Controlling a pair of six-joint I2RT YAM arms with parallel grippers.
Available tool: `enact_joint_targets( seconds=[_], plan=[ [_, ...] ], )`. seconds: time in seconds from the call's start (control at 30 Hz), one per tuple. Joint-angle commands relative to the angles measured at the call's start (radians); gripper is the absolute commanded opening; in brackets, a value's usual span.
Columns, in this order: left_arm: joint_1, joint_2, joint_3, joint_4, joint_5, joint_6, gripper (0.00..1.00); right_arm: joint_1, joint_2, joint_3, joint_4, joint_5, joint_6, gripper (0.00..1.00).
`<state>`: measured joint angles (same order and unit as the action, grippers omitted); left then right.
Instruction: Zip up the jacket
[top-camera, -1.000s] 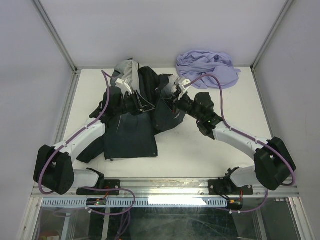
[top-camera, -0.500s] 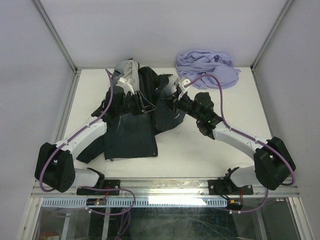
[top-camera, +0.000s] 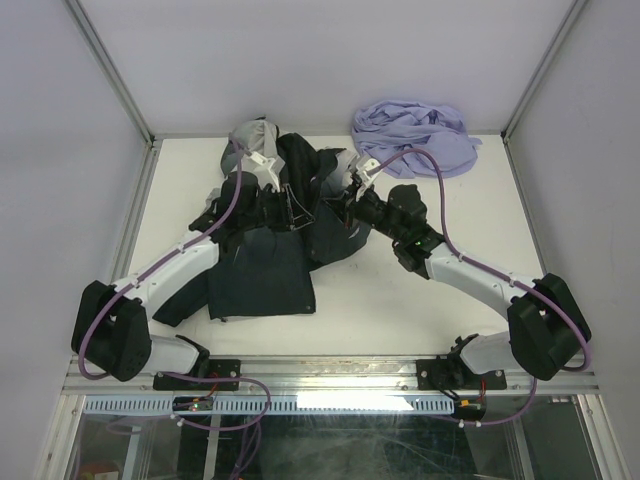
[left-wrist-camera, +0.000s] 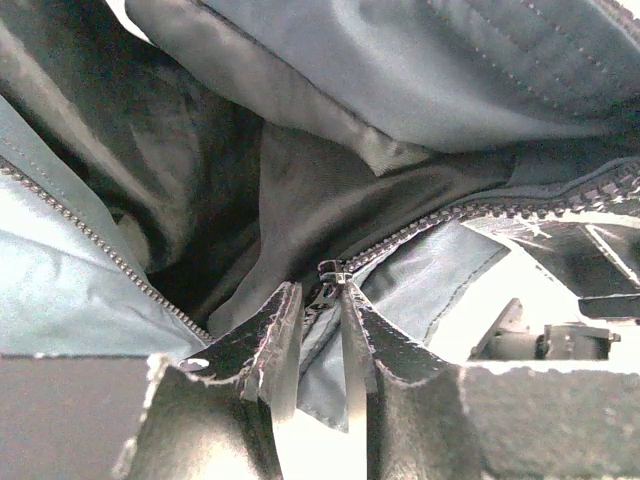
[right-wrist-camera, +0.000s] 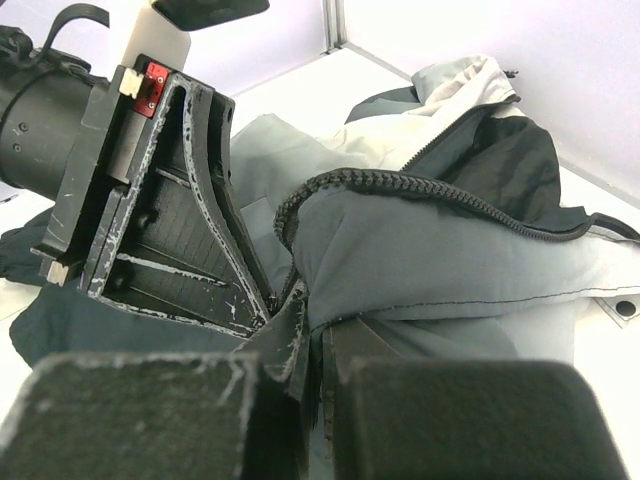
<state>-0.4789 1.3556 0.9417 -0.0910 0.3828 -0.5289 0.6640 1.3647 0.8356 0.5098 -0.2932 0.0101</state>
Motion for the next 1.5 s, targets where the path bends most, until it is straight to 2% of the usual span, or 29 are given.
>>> enact_joint_targets(
  seconds=[0.0,0.23,0.47,0.5,0.57,0.7,0.93,1.2,1.47],
  plan=[
    [-0.023,-0.035,0.029,-0.059,-0.081,0.13,0.22,0.007,-0.012,0.033,0.075,0.003,0.008,0.0],
    [-0.032,-0.078,-0.007,-0.126,-0.154,0.175,0.2,0.007,-0.013,0.037,0.083,0.013,0.011,0.0],
    [-0.032,-0.127,-0.082,-0.152,-0.126,0.153,0.16,0.005,-0.019,0.043,0.084,0.014,0.01,0.0],
    [-0.031,-0.135,-0.088,-0.151,-0.123,0.149,0.18,0.005,-0.019,0.043,0.081,0.013,0.01,0.0],
    [-0.032,-0.154,-0.092,-0.135,-0.121,0.129,0.28,0.005,-0.022,0.04,0.076,0.008,0.009,0.0],
    [-0.03,-0.164,-0.067,-0.051,-0.088,0.076,0.37,0.005,-0.031,0.02,0.077,0.005,0.008,0.0],
    [-0.03,-0.078,0.025,0.035,-0.062,0.062,0.39,0.005,-0.042,0.011,0.082,-0.007,-0.015,0.0],
    [-0.03,-0.01,0.051,0.067,-0.046,0.077,0.33,0.005,-0.045,0.013,0.079,-0.023,-0.001,0.0],
    [-0.03,-0.024,0.027,0.014,-0.072,0.127,0.15,0.005,-0.055,0.009,0.072,-0.008,-0.004,0.0]
  ],
)
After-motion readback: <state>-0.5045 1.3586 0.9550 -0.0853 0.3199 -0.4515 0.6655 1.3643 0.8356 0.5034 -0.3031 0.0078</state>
